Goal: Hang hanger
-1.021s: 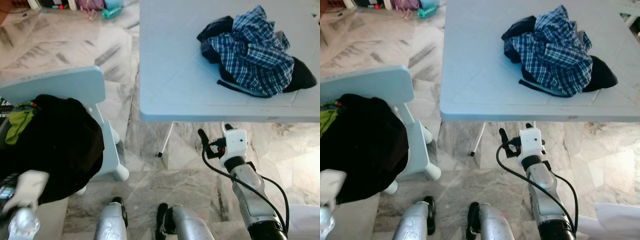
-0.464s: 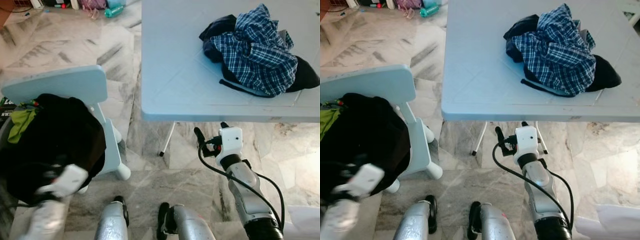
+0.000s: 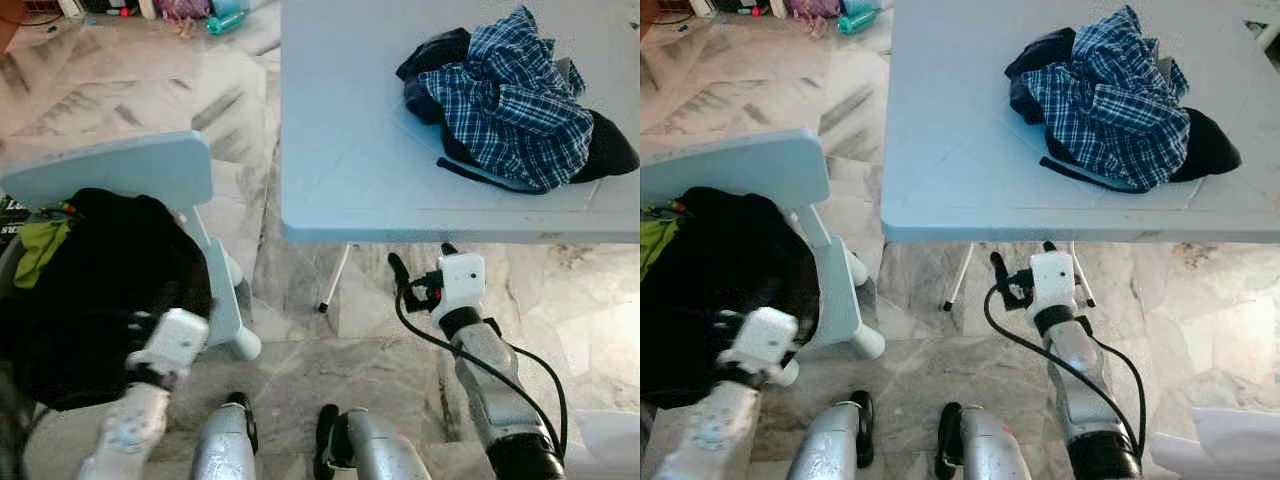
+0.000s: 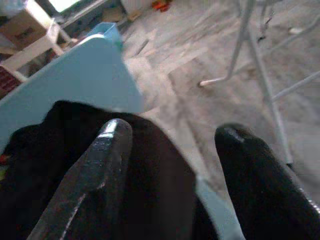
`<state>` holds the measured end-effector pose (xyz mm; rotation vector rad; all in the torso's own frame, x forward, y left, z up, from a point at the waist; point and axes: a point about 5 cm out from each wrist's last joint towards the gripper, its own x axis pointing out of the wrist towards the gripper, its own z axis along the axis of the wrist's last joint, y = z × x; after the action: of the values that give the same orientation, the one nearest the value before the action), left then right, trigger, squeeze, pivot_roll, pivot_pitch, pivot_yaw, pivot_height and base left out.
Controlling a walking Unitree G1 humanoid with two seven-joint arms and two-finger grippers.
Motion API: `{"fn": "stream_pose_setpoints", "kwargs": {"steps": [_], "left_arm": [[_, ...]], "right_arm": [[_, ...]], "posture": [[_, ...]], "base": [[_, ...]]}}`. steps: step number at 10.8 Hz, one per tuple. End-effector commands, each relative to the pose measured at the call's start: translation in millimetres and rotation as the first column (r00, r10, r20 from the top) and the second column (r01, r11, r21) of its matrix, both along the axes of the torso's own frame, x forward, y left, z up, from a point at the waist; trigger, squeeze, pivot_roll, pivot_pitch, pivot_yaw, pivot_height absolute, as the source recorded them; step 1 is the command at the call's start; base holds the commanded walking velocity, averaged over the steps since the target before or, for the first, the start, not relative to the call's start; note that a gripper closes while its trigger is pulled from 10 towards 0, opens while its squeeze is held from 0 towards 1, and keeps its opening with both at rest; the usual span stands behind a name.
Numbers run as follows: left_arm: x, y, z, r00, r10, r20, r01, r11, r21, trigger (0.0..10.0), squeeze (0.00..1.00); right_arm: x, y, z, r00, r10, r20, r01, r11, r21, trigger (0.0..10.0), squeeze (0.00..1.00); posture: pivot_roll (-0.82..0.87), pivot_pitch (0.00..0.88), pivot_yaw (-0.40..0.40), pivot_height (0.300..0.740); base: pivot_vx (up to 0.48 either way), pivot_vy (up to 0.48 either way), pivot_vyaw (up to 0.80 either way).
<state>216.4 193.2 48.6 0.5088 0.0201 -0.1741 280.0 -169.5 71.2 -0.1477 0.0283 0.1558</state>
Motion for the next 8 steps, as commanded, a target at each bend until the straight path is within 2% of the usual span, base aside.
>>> {"fn": "stream_pose_setpoints", "kwargs": {"steps": [1, 2, 3, 5, 8], "left_arm": [[-0.1, -7.8, 0, 0.999, -0.029, -0.021, 0.028, 0.999, -0.033, 10.0, 0.0], [1.6, -11.1, 2, 0.999, -0.04, -0.012, 0.04, 0.999, -0.035, 10.0, 0.0], [4.9, -10.7, 13, 0.999, -0.021, 0.041, 0.023, 0.998, -0.051, 10.0, 0.0], [9.8, -14.0, 28, 0.995, -0.004, 0.095, 0.012, 0.997, -0.081, 10.0, 0.0], [13.0, -17.2, 26, 0.997, -0.006, 0.079, 0.012, 0.996, -0.085, 10.0, 0.0]], "right_arm": [[-2.4, -18.0, -8, 0.993, -0.114, -0.041, 0.113, 0.993, -0.032, 10.0, 0.0], [-2.8, -28.1, -5, 0.98, -0.194, -0.033, 0.194, 0.981, -0.015, 10.0, 0.0], [-5.6, -35.2, 17, 0.971, -0.231, 0.07, 0.229, 0.973, 0.031, 10.0, 0.0], [-10.7, -36.2, 38, 0.959, -0.235, 0.156, 0.233, 0.972, 0.032, 10.0, 0.0], [-13.8, -32.8, 21, 0.968, -0.241, 0.072, 0.24, 0.97, 0.026, 10.0, 0.0]], "posture": [[0.06, 0.21, -0.085, 0.74], [0.06, 0.206, -0.087, 0.74], [0.06, 0.198, -0.085, 0.74], [0.05, 0.196, -0.077, 0.74], [0.04, 0.198, -0.072, 0.74]], "base": [[0.0, 0.0, 0.0], [0.0, 0.0, 0.0], [0.0, 0.0, 0.0], [0.0, 0.0, 0.0], [0.0, 0.0, 0.0]]}}
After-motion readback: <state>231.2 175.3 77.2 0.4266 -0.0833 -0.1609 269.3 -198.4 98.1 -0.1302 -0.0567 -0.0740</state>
